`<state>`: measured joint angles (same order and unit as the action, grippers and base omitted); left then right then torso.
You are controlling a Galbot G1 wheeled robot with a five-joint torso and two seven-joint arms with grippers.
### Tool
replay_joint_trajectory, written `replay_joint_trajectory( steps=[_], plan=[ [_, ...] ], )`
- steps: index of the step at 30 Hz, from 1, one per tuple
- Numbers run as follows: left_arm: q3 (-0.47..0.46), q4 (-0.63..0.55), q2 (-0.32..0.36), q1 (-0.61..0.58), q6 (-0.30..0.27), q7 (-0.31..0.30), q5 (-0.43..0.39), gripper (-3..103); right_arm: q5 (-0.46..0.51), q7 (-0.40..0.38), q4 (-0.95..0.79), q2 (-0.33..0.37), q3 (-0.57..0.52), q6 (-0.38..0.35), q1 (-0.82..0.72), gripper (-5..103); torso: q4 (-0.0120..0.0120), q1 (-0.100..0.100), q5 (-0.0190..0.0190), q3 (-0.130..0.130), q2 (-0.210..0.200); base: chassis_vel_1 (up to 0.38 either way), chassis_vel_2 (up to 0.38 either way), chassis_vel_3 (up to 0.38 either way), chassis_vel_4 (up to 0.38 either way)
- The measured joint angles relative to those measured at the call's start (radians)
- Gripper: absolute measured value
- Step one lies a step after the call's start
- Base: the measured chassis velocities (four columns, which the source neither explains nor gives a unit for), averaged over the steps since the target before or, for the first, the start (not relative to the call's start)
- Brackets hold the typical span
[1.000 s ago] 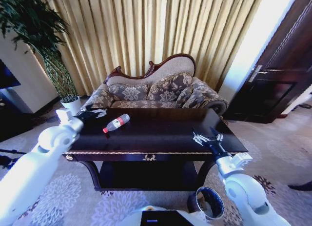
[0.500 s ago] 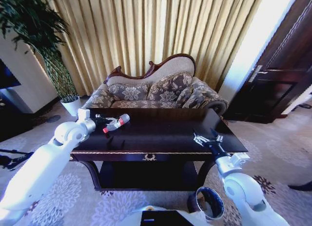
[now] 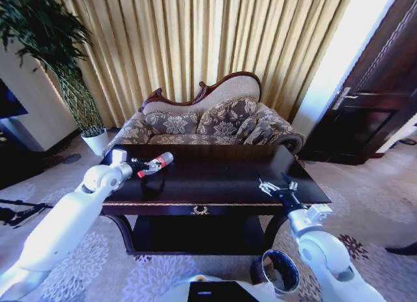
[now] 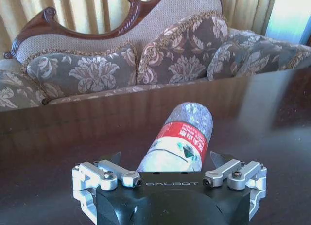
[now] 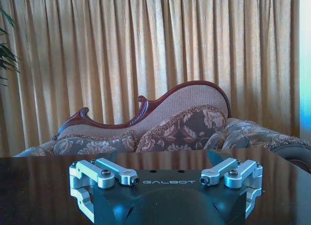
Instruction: Move to the front of the table and place the trash on the table into the trash bin.
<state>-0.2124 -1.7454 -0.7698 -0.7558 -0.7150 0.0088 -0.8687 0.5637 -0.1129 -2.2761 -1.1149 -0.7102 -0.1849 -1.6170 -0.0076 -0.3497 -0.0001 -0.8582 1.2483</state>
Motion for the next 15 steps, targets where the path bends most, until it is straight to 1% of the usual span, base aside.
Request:
replay_joint_trajectory(
  steps=[4,12,14,15],
  plan=[
    [0.025,0.028,-0.015,0.019,0.001,0.012,0.018,100,0.0,-0.005,-0.003,0.002,-0.003,0.002,0.0,100,0.0001,0.0,-0.0001,0.0,0.0,0.0,0.0,0.0,0.0],
    [0.049,0.044,-0.029,0.037,0.002,0.015,0.022,101,0.003,-0.017,-0.007,0.005,-0.003,0.004,0.004,100,0.0001,0.0,0.0,0.0,0.0,0.0,0.0,0.0,0.0],
    [0.051,0.045,-0.032,0.037,0.002,0.014,0.023,91,0.004,-0.019,-0.009,0.008,-0.003,0.005,0.004,100,0.0,0.0,-0.0001,0.0,0.0,0.0,0.0,0.0,0.0],
    [0.051,0.045,-0.032,0.037,0.002,0.014,0.023,91,0.004,-0.019,-0.009,0.008,-0.003,0.005,0.004,100,0.0,0.0,-0.0001,0.0,0.0,0.0,0.0,0.0,0.0]
  ],
)
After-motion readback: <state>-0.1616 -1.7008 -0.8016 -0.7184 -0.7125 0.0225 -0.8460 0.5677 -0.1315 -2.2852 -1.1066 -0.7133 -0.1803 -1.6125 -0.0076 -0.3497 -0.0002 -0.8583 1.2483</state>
